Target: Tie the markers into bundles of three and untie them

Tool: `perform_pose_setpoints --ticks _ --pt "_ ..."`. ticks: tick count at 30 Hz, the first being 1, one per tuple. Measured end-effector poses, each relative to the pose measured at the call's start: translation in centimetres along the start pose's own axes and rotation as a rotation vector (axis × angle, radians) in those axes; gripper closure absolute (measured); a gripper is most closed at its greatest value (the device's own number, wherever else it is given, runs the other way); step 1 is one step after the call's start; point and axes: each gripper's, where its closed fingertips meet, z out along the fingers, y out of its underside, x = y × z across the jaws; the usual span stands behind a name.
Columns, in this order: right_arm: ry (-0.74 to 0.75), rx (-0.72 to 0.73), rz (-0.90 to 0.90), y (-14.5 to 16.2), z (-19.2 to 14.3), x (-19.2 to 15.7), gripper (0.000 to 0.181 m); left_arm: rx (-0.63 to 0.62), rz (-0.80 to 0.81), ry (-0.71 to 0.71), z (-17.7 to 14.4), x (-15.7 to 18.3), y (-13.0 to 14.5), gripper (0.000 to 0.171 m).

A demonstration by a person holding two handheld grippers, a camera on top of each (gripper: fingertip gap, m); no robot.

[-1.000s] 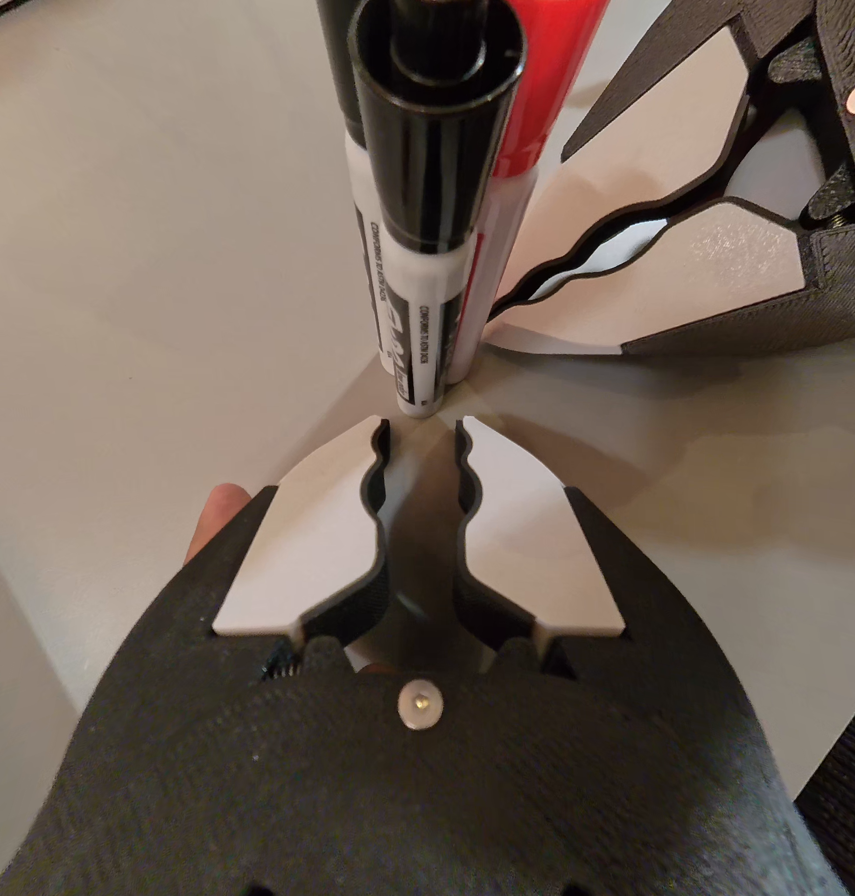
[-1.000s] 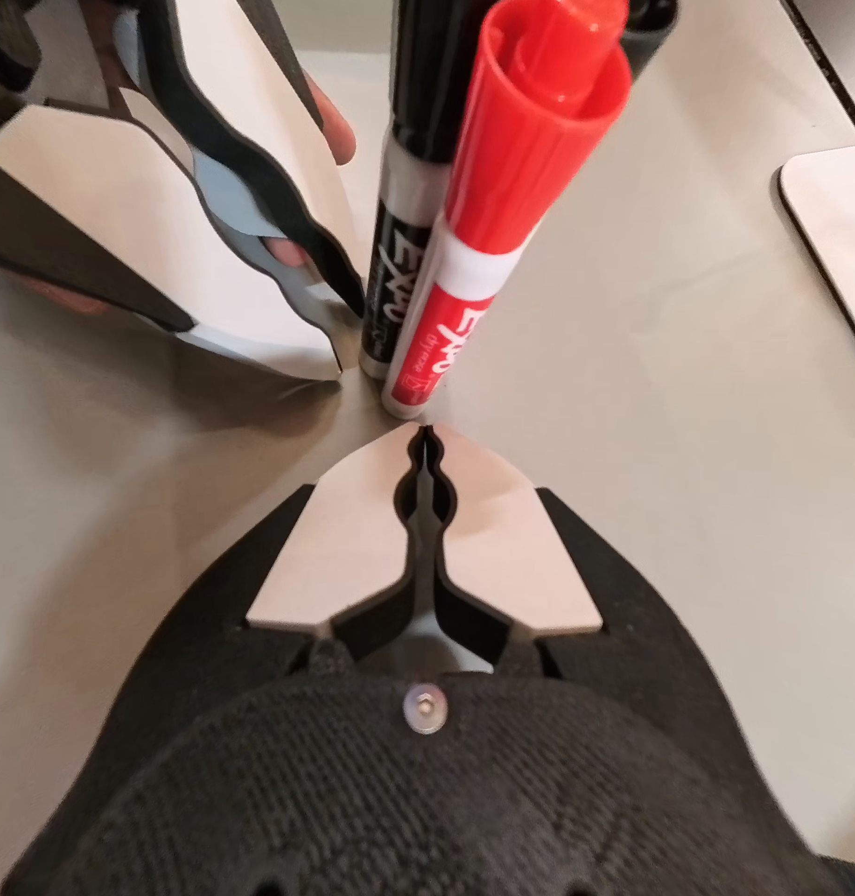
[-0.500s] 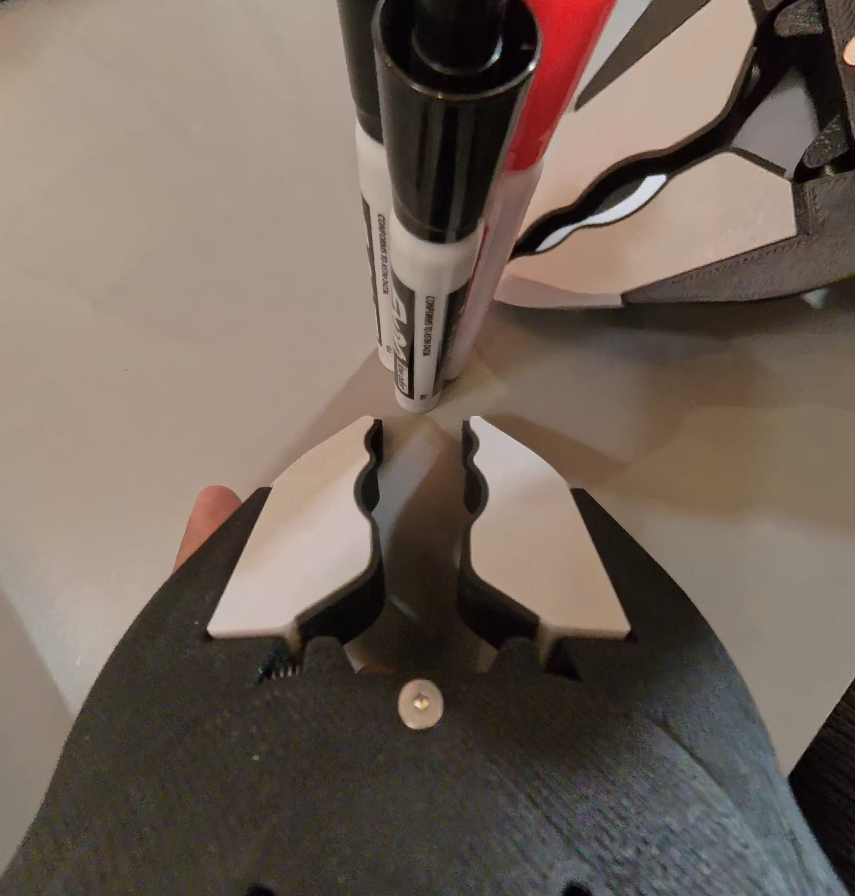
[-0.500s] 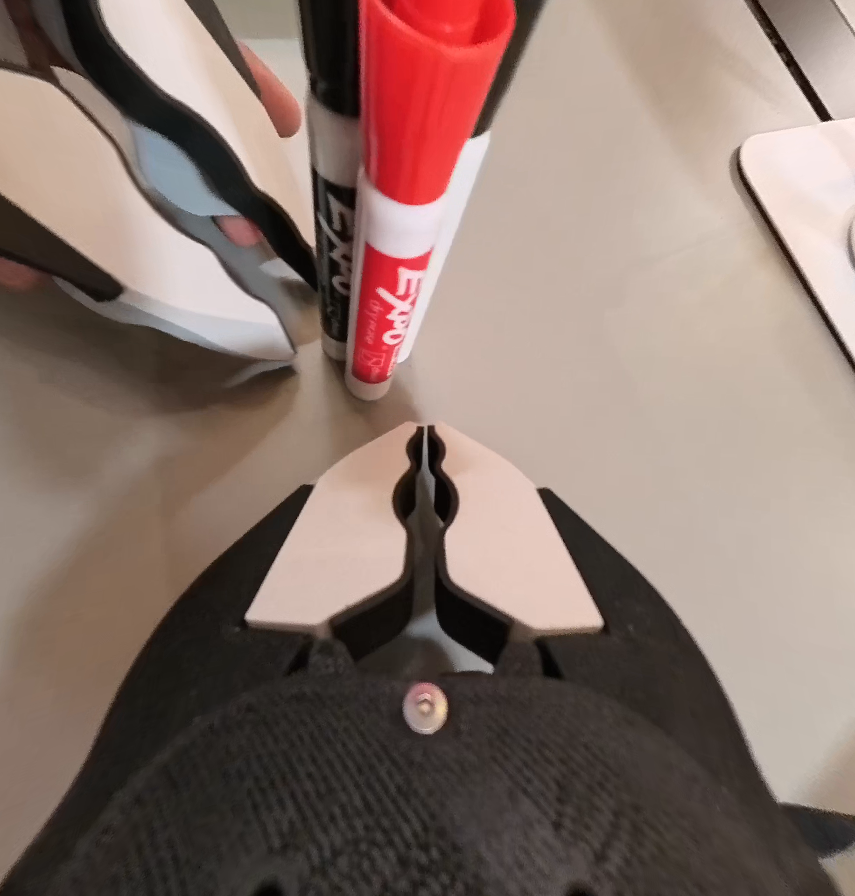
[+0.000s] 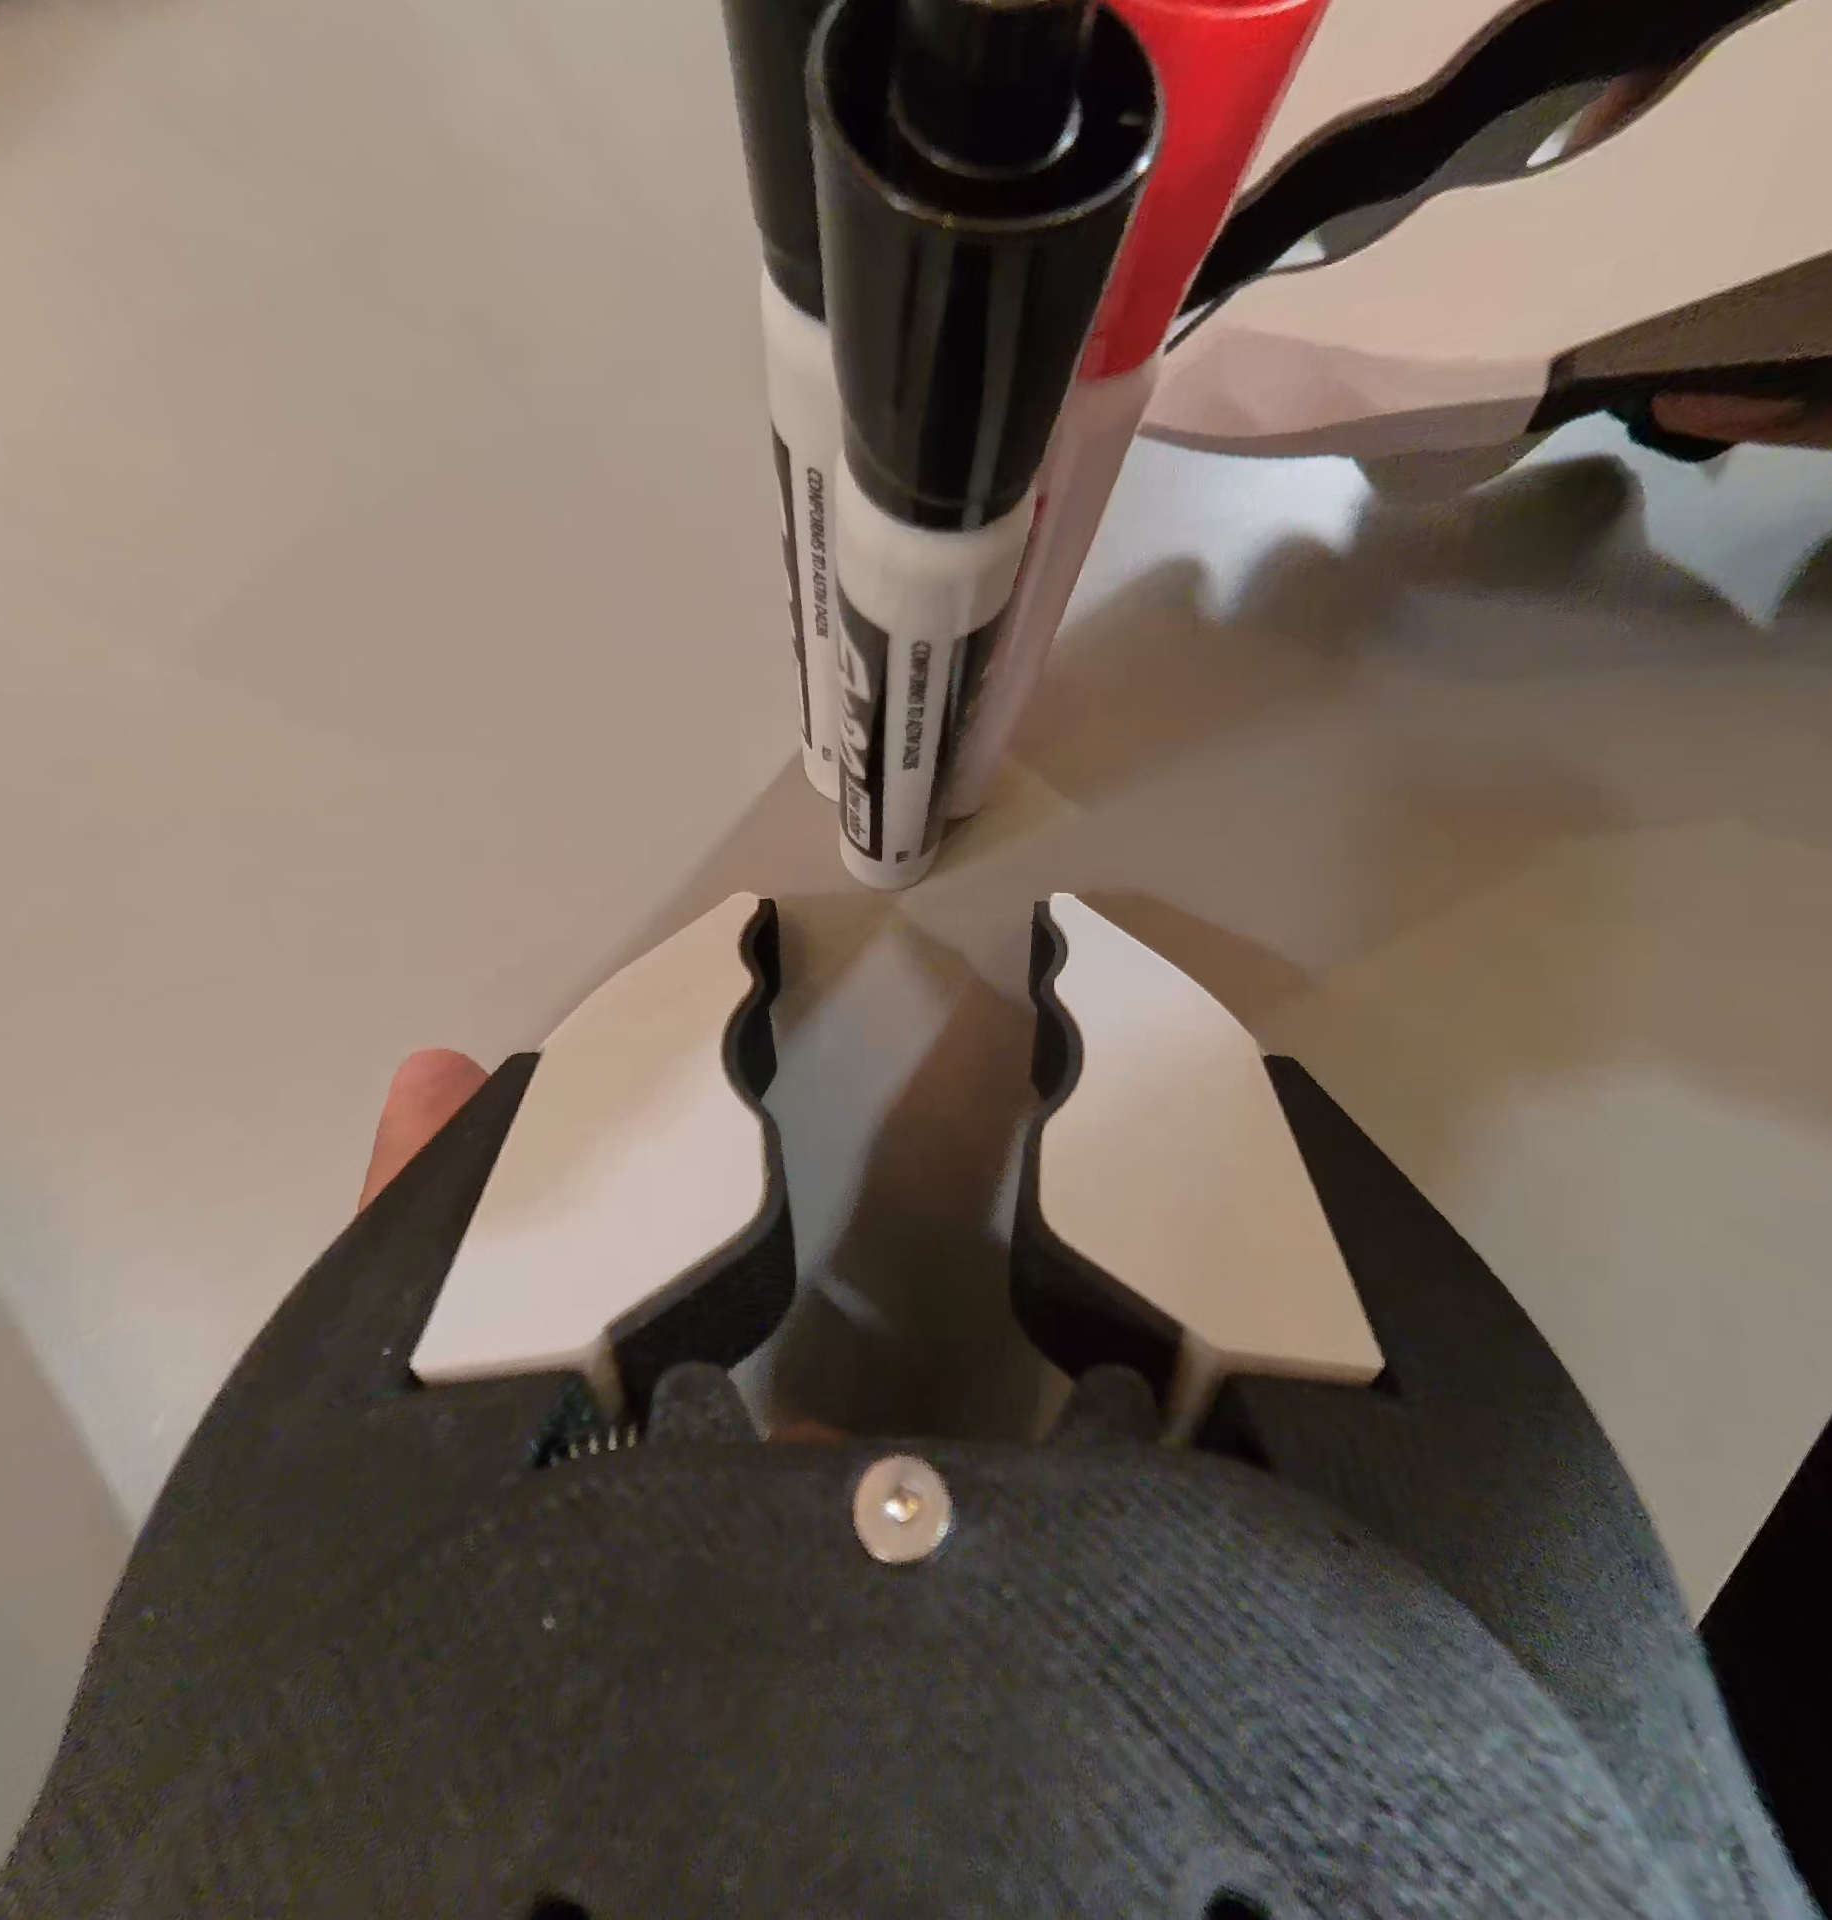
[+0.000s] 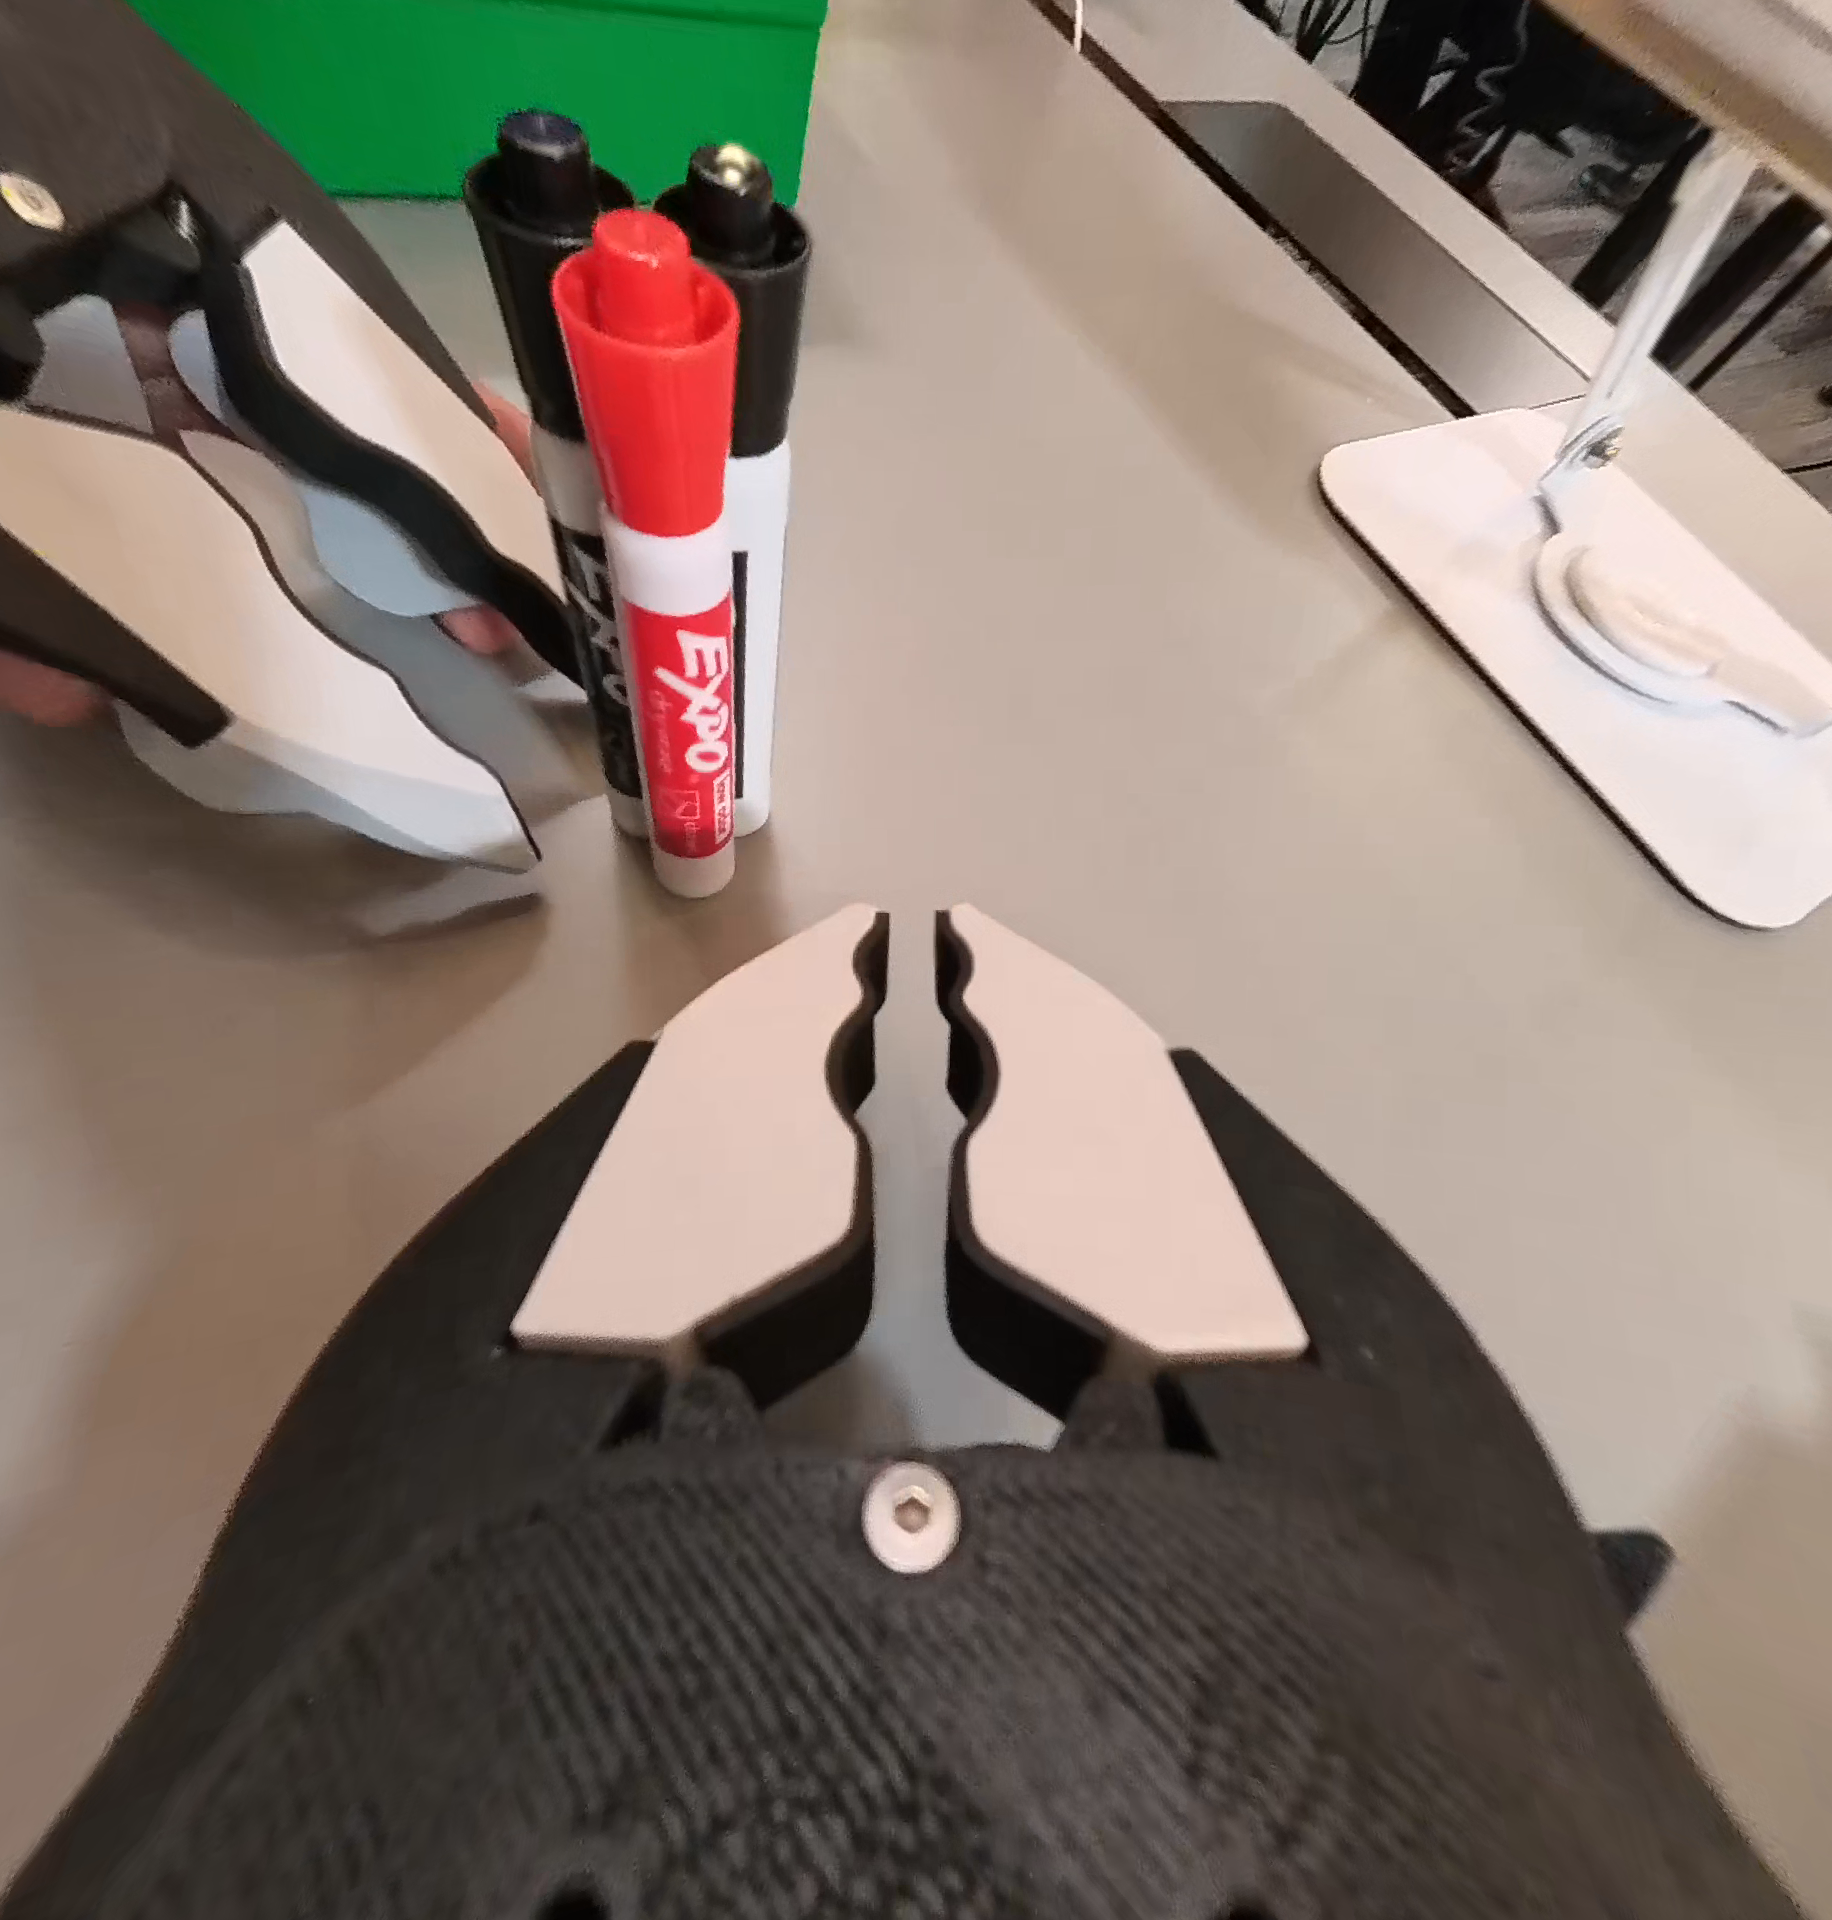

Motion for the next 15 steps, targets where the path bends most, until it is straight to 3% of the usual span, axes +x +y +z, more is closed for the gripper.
perform_pose_setpoints --ticks 15 --pt "0.097 0.072 0.150 -0.7 -3.4 0.0 0.165 0.004 0.002 -0.051 -0.6 -1.0 -0.3 0.111"
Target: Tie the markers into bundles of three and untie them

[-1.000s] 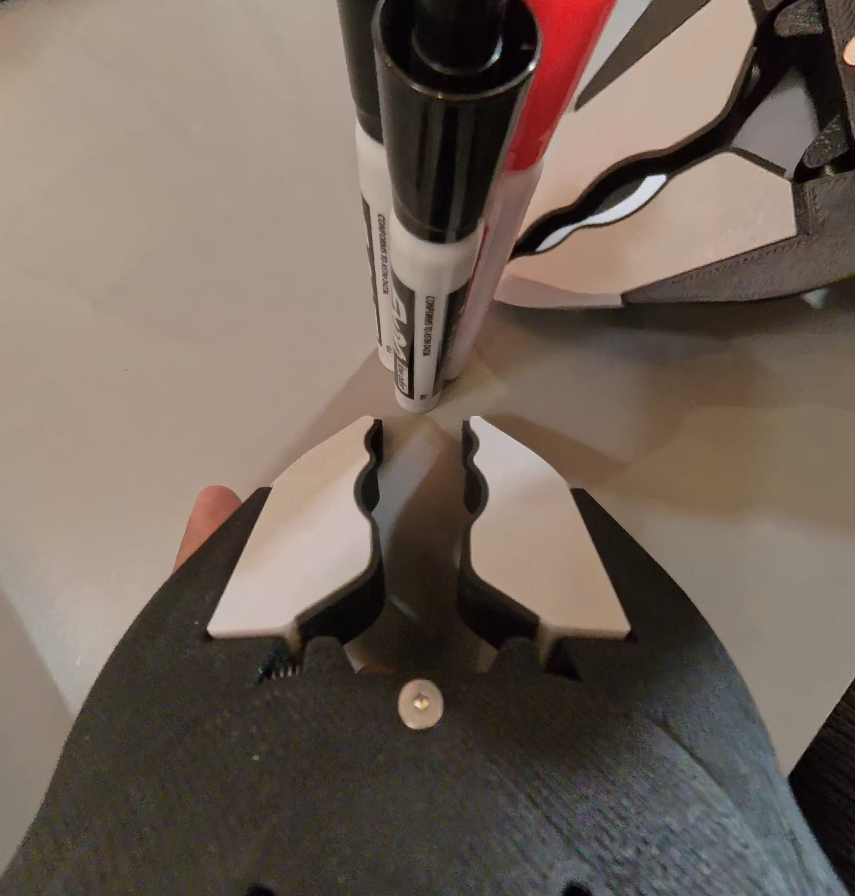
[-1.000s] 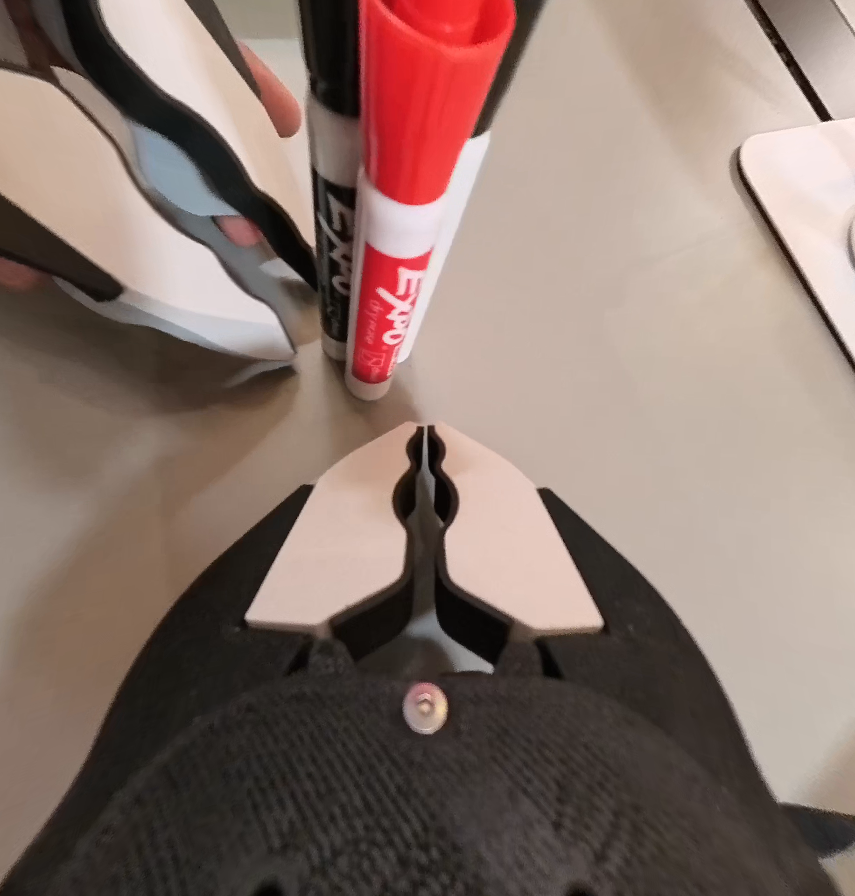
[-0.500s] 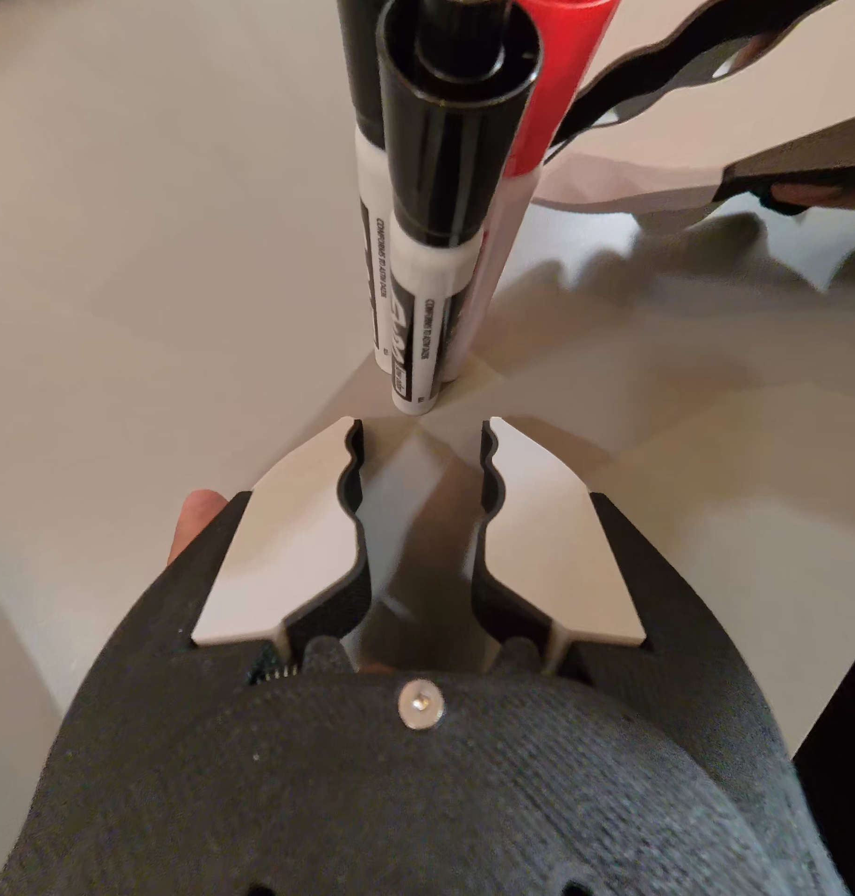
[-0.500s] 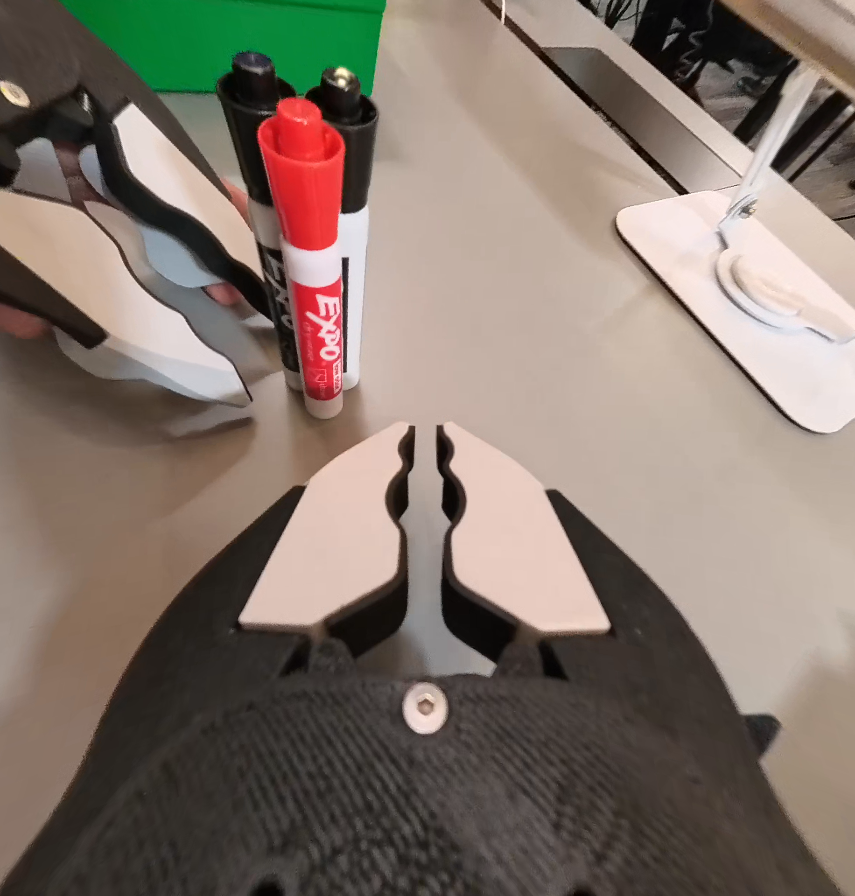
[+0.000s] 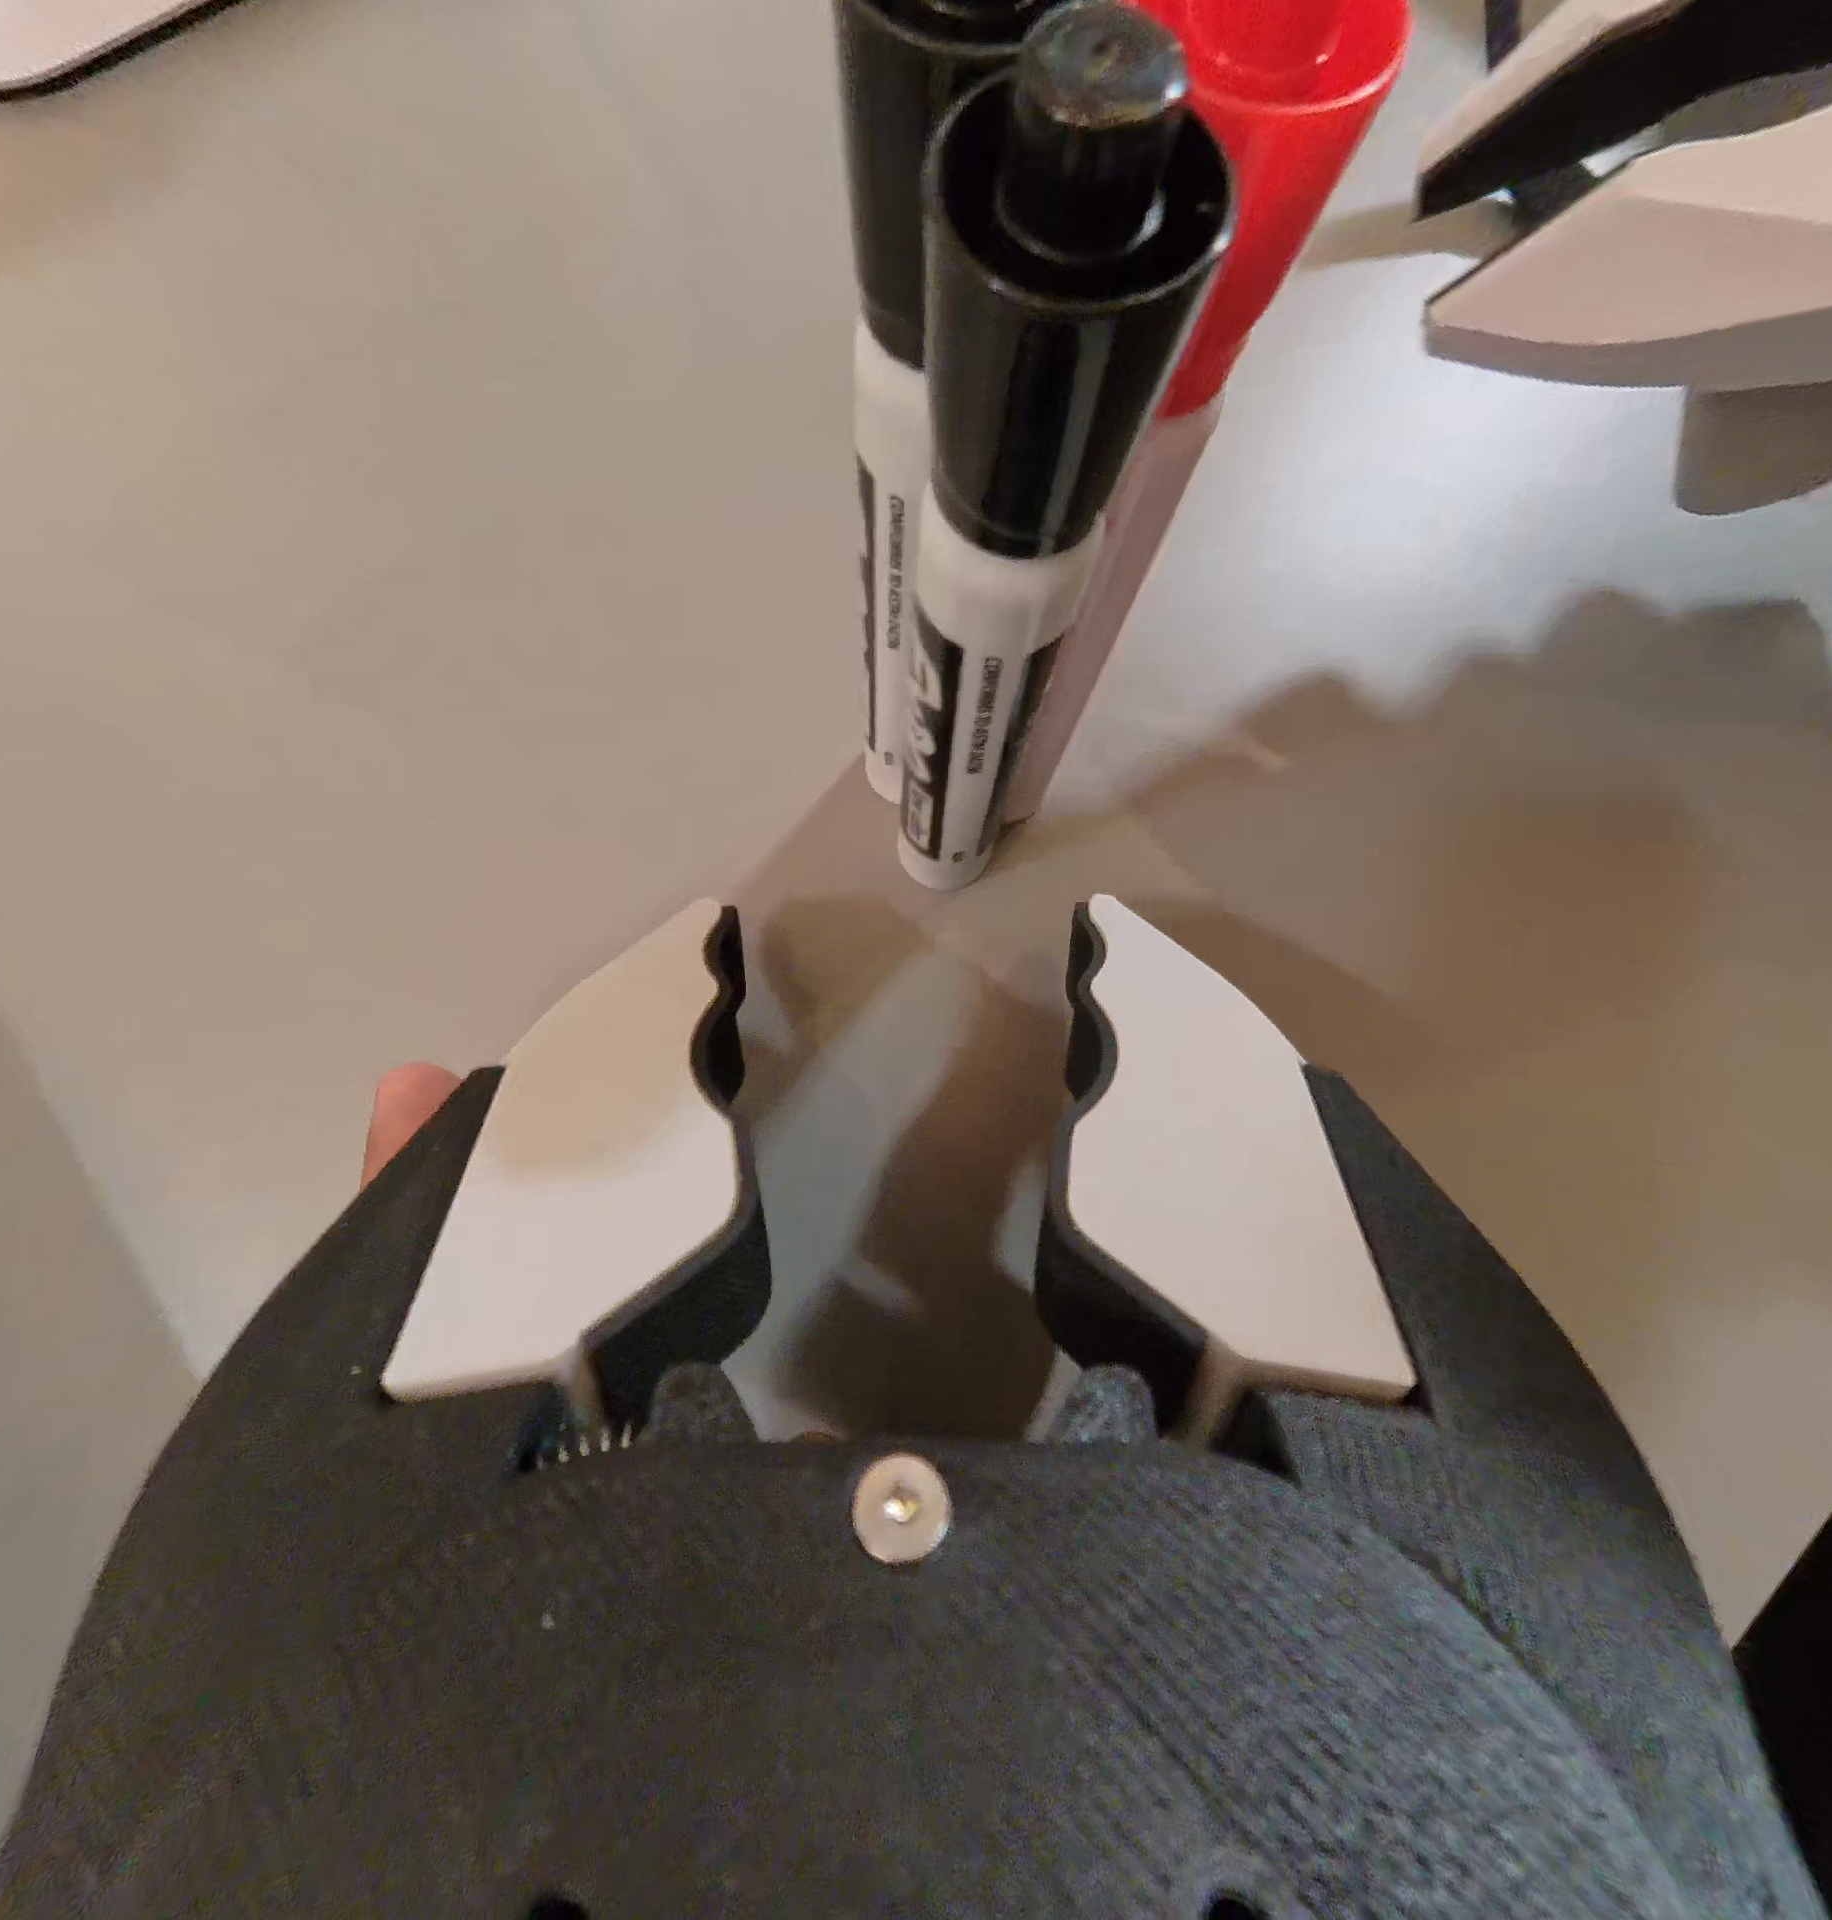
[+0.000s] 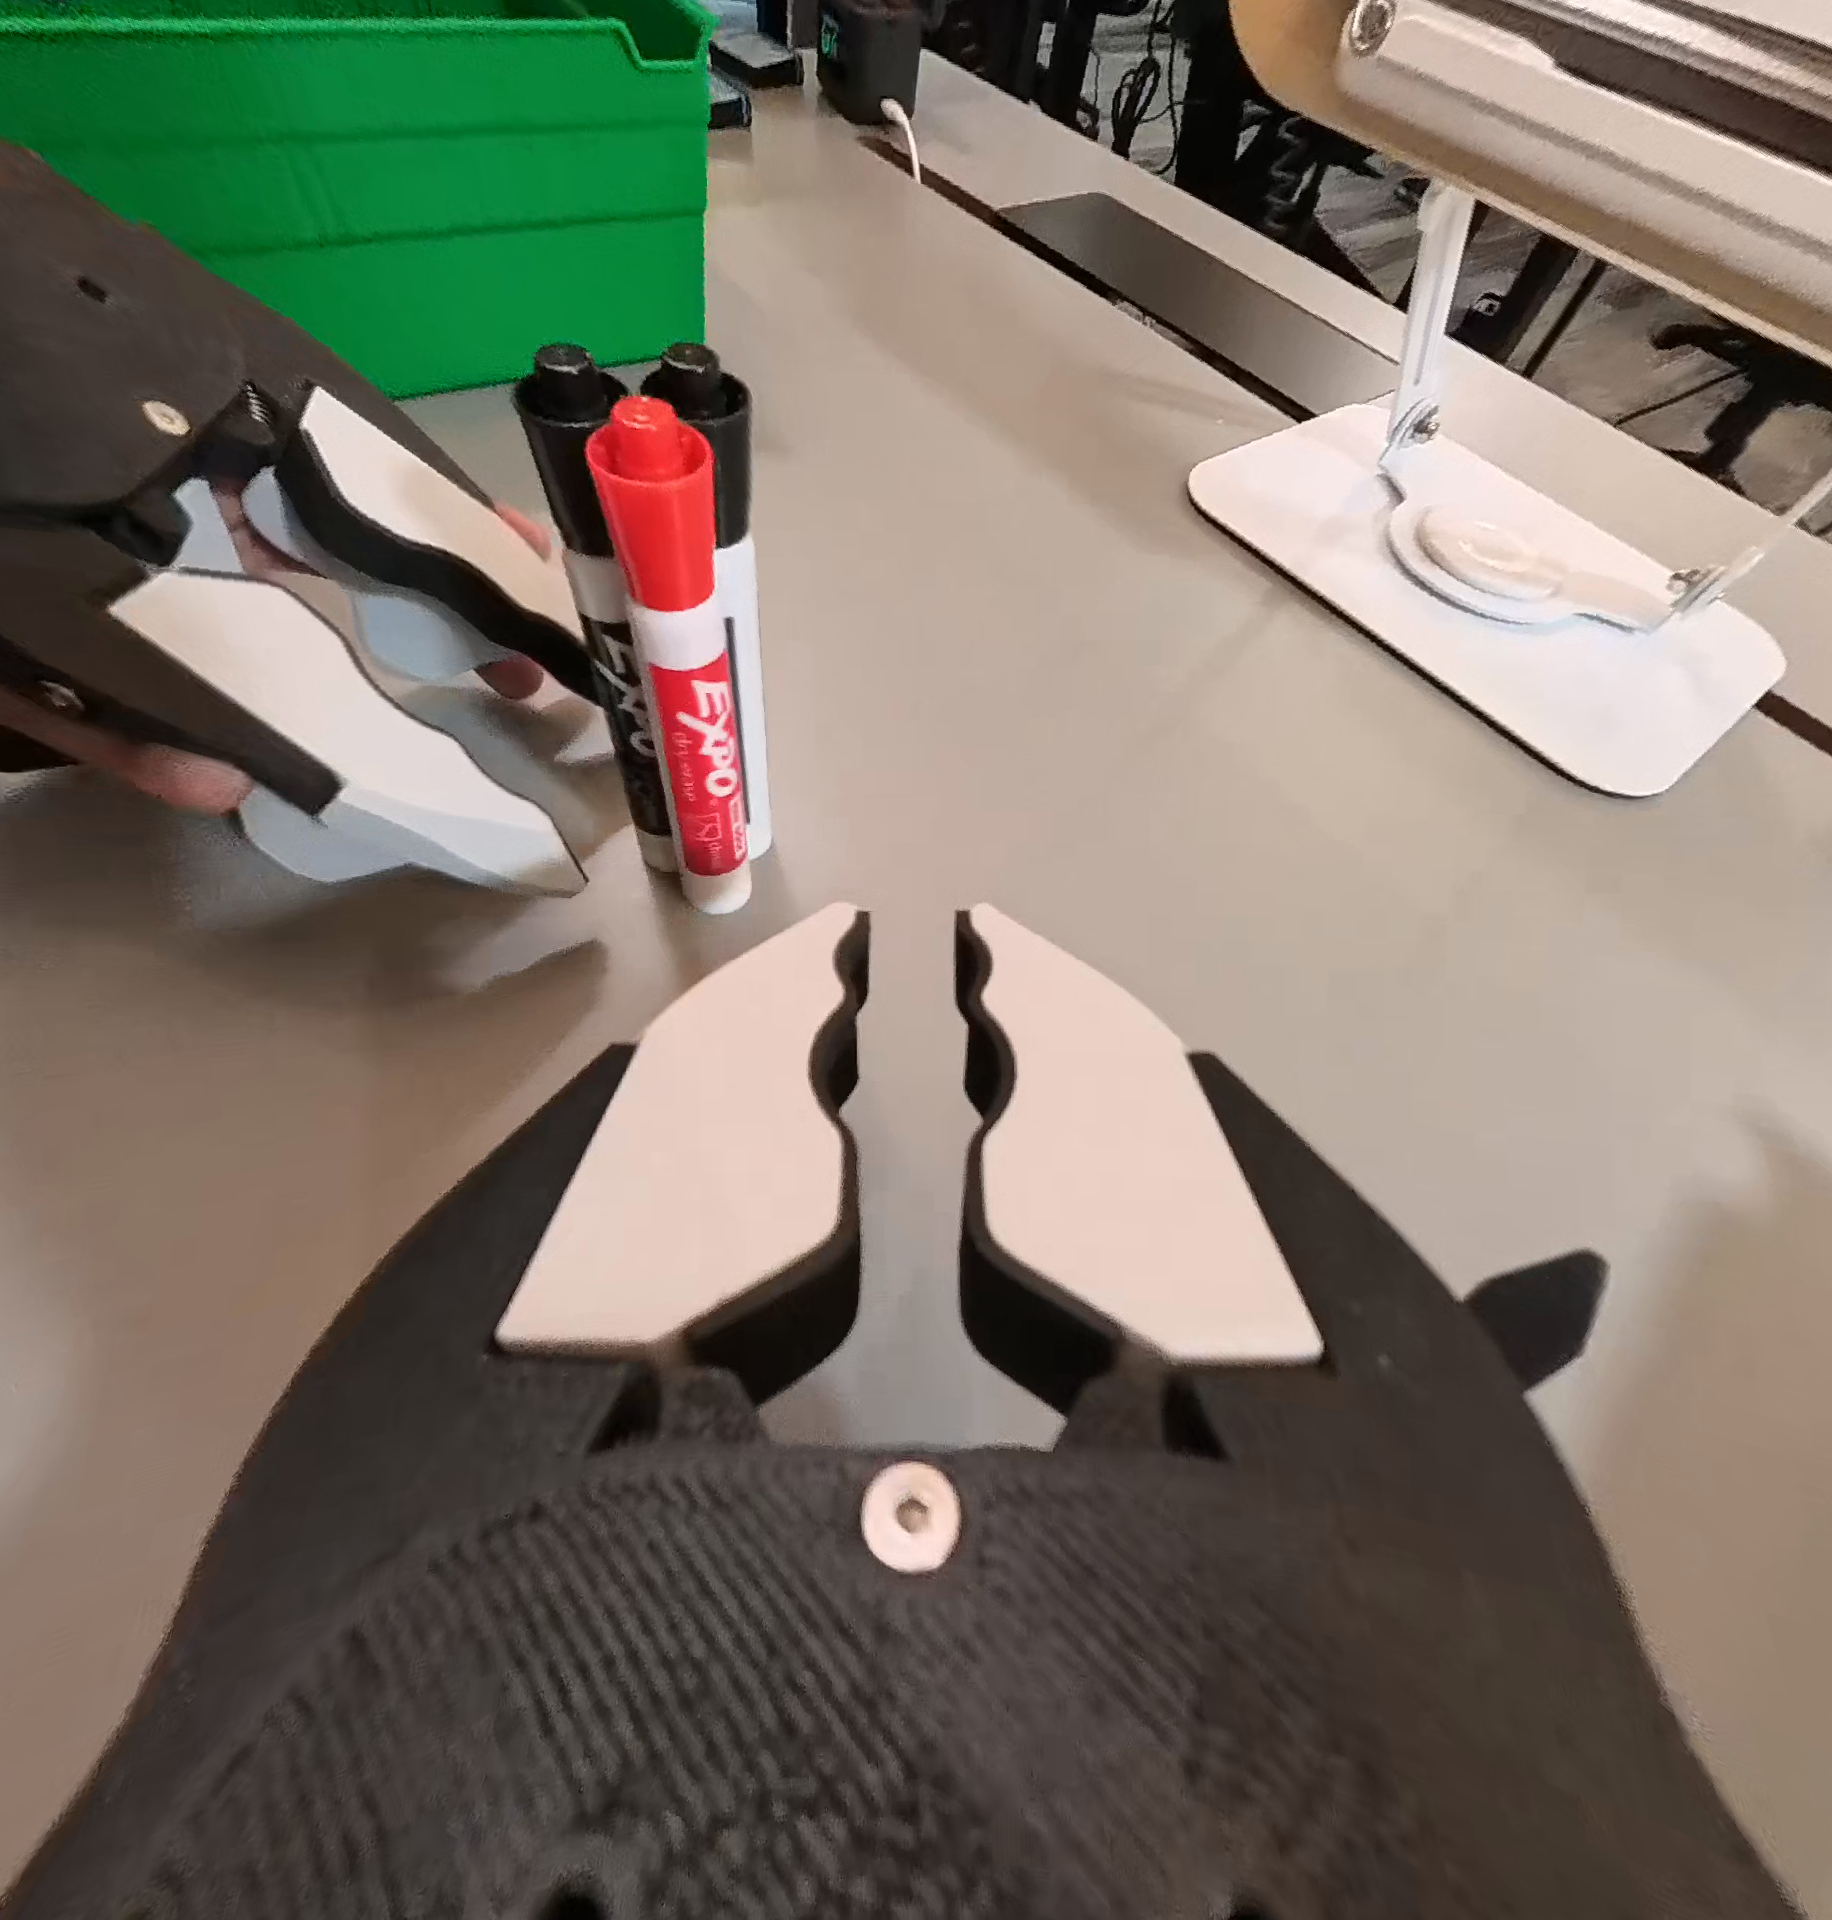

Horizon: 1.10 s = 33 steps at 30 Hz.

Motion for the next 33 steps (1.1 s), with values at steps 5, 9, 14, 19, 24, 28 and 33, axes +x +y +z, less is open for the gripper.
perform_pose_setpoints --ticks 5,9,14,19,24,28,33 --pt "0.016 -0.008 0.062 0.9 -0.3 0.4 0.163 0.024 -0.041 -0.004 -0.2 -0.7 -0.3 0.109" --pt "-0.002 0.007 0.135 1.0 -0.4 0.7 0.158 0.012 -0.070 -0.083 -0.4 -2.3 0.2 0.097" --pt "-0.057 0.035 0.244 1.1 -0.4 0.6 0.152 0.071 -0.159 -0.056 -1.3 -2.5 -0.6 0.096" --pt "-0.066 0.038 0.243 0.9 -0.5 0.7 0.149 0.102 -0.191 -0.044 -1.9 -2.9 -0.9 0.096" --pt "-0.071 0.029 0.211 0.8 -0.2 0.6 0.148 0.100 -0.205 -0.011 -1.6 -2.8 -0.8 0.098" --pt "-0.086 0.044 0.180 0.5 -0.3 0.3 0.148 0.105 -0.171 0.023 -1.4 -2.0 -1.1 0.098" --pt "-0.343 0.331 0.058 -4.4 -2.9 -4.8 0.144 0.246 -0.008 0.136 -3.1 0.2 -3.3 0.087"
